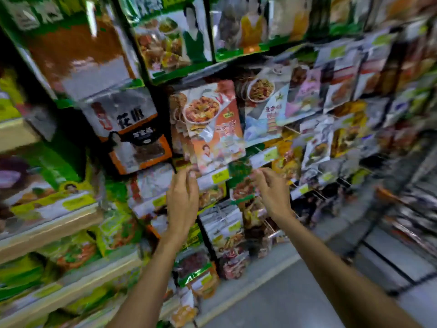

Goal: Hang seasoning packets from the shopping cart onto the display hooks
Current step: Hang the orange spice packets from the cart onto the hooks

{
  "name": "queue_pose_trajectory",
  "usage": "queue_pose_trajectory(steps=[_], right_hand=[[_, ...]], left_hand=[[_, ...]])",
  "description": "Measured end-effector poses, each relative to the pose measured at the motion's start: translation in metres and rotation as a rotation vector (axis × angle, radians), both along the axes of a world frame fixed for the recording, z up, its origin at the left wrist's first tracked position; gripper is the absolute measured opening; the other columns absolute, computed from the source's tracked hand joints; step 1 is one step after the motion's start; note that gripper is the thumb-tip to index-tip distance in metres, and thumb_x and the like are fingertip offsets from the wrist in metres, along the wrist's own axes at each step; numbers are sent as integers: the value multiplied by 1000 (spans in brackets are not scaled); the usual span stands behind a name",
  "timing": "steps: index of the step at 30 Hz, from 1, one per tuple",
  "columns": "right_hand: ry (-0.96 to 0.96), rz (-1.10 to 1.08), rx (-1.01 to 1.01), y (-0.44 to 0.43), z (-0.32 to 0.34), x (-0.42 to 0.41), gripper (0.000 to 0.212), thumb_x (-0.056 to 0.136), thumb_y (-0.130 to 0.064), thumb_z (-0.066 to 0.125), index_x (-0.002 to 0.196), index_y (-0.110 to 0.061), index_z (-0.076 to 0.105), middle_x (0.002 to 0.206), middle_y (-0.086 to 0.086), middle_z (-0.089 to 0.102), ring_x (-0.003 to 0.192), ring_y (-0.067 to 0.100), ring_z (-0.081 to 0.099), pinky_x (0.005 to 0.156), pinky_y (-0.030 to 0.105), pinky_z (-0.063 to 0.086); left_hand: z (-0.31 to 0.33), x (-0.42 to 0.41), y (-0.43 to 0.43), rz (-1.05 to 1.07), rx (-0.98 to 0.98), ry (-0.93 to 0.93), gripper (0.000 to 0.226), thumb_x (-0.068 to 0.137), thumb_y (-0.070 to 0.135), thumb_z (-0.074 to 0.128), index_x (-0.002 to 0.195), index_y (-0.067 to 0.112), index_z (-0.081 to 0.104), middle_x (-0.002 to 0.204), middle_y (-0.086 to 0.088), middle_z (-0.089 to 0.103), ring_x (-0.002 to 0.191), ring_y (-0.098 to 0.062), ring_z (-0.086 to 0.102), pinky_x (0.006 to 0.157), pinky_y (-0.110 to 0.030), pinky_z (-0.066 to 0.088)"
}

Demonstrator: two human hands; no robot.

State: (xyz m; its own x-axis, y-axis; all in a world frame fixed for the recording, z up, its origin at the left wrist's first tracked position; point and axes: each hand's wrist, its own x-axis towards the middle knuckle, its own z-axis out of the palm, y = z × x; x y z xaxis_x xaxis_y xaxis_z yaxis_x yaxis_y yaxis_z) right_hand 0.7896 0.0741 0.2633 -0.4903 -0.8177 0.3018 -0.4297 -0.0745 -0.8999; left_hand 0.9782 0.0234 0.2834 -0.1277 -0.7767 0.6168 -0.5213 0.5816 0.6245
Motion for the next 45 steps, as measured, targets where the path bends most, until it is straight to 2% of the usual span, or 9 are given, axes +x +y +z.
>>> queue_pose_trajectory(steps=[2, 5, 11, 16, 21, 30, 34, 39, 45], right_hand=[[-51, -73, 48, 27, -23, -41, 26, 101, -20, 47, 86, -9, 66, 75, 1, 65, 67, 0, 60, 58, 14, 41], [-112, -213, 123, 74, -58, -103, 29, 99, -16, 51, 75, -8, 65, 72, 12, 67, 65, 14, 62, 60, 25, 45], [-131, -434, 367, 177, -130, -211, 25, 96, -17, 54, 75, -9, 65, 69, 16, 66, 68, 30, 62, 61, 33, 37], [-164, -556, 496, 247, -162, -283, 19, 96, -13, 53, 89, -3, 68, 79, 17, 70, 77, 33, 66, 72, 43, 49], [-220, -659, 562, 279, -176, -345, 17, 96, -14, 53, 93, -13, 69, 83, 1, 71, 79, 17, 66, 72, 31, 48], [-369, -913, 500, 276, -199, -470, 13, 93, -13, 57, 93, -18, 69, 86, -4, 72, 81, 13, 68, 76, 34, 53], [-422, -1015, 489, 260, -209, -542, 12, 90, -12, 61, 92, -23, 67, 83, -6, 71, 81, 10, 68, 73, 26, 52], [-456, -1101, 492, 236, -219, -632, 10, 90, -12, 62, 94, -20, 67, 83, -10, 69, 79, -1, 63, 65, 4, 43], [-557, -1130, 482, 195, -260, -721, 13, 92, -9, 58, 98, -16, 68, 81, -8, 67, 76, -4, 60, 63, 4, 44]], left_hand=[[-23, -45, 8, -100, 139, 30, 21, 102, 18, 41, 95, 12, 60, 63, 0, 53, 53, -9, 47, 51, -16, 33], [-63, -113, 22, -218, 382, -19, 25, 102, 17, 40, 94, 13, 64, 69, -5, 63, 59, -17, 53, 60, -31, 45], [-143, -240, 76, -298, 623, -103, 27, 100, 15, 42, 91, 5, 65, 75, -10, 66, 66, -18, 59, 65, -29, 39], [-181, -329, 120, -372, 614, -260, 28, 98, 10, 45, 74, 4, 59, 65, -11, 58, 62, -21, 49, 63, -37, 34], [-198, -412, 137, -486, 697, -357, 24, 99, 12, 43, 95, 2, 65, 89, -8, 67, 80, -18, 55, 71, -32, 40], [-214, -586, 115, -702, 720, -419, 23, 100, 18, 43, 96, 11, 64, 81, 5, 62, 74, -15, 56, 61, -28, 37], [-216, -684, 93, -779, 699, -460, 26, 100, 17, 41, 110, 14, 64, 89, 9, 63, 78, -11, 56, 60, -11, 37], [-223, -792, 65, -908, 709, -539, 29, 100, 25, 40, 113, 14, 63, 99, 1, 68, 88, -18, 62, 63, -16, 38], [-267, -891, 48, -917, 684, -674, 23, 99, 25, 45, 111, 17, 63, 80, 4, 64, 67, -1, 55, 53, -9, 36]])
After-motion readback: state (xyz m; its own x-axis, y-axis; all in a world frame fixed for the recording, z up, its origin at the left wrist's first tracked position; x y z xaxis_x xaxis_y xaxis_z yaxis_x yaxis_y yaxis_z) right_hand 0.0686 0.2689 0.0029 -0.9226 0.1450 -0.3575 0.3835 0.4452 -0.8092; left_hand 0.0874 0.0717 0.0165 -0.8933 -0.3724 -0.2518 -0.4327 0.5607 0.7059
